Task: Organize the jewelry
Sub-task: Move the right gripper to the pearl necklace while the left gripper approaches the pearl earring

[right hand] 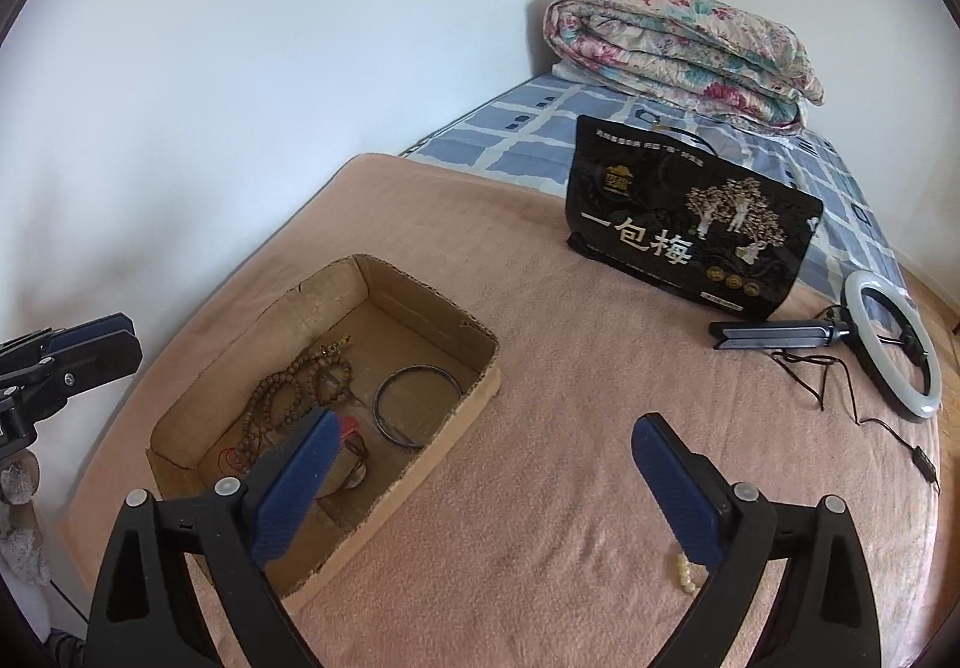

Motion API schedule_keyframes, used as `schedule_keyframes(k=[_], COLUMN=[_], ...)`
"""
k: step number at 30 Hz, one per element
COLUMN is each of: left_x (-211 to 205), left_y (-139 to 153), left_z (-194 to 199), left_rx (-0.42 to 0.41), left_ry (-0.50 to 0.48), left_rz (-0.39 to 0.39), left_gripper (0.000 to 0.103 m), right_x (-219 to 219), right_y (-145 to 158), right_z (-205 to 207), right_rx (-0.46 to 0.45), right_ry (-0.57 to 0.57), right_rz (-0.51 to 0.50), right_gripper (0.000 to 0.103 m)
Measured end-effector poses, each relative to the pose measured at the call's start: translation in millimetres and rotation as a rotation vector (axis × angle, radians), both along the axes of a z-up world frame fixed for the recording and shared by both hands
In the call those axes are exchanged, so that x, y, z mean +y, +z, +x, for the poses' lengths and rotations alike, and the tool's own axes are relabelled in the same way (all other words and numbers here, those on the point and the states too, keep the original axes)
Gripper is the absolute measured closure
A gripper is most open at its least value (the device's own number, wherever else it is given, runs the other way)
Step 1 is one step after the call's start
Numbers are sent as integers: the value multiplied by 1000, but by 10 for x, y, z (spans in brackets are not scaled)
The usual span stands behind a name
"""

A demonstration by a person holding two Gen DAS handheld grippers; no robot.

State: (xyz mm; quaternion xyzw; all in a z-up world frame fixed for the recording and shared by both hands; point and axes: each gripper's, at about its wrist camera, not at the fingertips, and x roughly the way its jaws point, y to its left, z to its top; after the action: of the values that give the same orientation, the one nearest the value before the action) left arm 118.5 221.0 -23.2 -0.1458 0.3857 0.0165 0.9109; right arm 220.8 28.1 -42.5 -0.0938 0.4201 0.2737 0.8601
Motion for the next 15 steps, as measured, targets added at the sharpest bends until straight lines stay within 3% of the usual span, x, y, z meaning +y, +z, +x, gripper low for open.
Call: schedule_keyframes(k=[4, 15], left_x=[-180, -745], left_y=[83, 117], left_z=[-34, -2], left_rx=[-22, -25], left_ry=[-24, -111], left_rz=[17, 9], left_gripper=[44, 43], right_x=[-273, -1268], right_y=[78, 309], right_z=[-93, -314], right_rx=[-22, -16], right_ry=[-35, -183], right_rz=[-17, 36], right_gripper=[1, 0])
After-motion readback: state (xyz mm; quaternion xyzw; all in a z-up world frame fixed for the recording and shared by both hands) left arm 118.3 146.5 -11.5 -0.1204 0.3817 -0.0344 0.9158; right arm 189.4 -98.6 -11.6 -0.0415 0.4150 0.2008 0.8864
